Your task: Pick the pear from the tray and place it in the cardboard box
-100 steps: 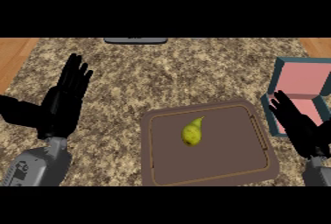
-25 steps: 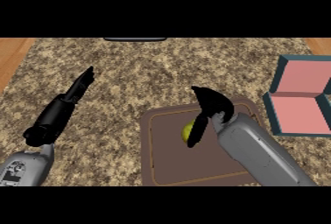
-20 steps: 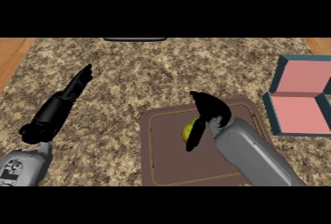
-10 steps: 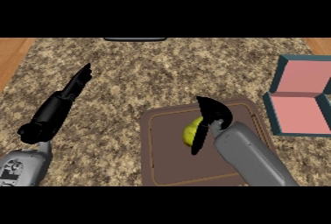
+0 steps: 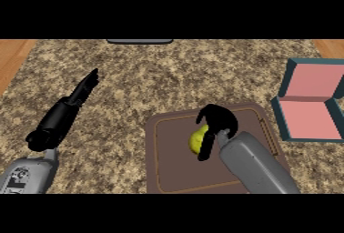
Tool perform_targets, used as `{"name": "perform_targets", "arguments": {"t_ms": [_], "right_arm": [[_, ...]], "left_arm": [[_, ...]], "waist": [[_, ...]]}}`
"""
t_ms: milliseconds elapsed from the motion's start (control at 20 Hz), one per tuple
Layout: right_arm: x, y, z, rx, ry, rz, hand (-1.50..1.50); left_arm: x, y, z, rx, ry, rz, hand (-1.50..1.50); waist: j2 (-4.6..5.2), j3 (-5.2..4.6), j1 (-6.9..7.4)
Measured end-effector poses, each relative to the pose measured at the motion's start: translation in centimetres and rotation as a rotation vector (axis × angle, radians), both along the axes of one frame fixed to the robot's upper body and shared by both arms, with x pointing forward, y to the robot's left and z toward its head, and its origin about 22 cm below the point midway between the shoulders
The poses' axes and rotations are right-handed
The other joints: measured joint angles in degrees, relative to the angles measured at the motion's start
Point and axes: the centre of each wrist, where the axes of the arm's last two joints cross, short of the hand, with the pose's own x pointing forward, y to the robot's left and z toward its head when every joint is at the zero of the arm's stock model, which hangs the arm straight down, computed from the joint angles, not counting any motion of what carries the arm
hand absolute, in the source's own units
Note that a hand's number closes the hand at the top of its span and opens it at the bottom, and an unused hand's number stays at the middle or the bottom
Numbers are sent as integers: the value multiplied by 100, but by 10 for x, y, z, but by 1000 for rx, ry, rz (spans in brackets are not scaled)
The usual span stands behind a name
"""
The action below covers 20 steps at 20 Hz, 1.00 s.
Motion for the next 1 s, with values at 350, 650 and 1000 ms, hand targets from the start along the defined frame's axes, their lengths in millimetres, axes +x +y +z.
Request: {"name": "perform_targets", "arguments": {"t_ms": [350,650,1000], "right_arm": [[1,5,-2,-19,-119,49,150],[-43,30,10,95,-263,623,150],[-104,19,46,281,-521,1190,150]], "left_arm": [[-3,2,6,3,7,3,0],[-2,3,1,-1,16,8,0],[-5,12,-3,-3,28,50,0]], "waist": [[-8,7,15],[-37,47,1],[-100,71,-243]]}}
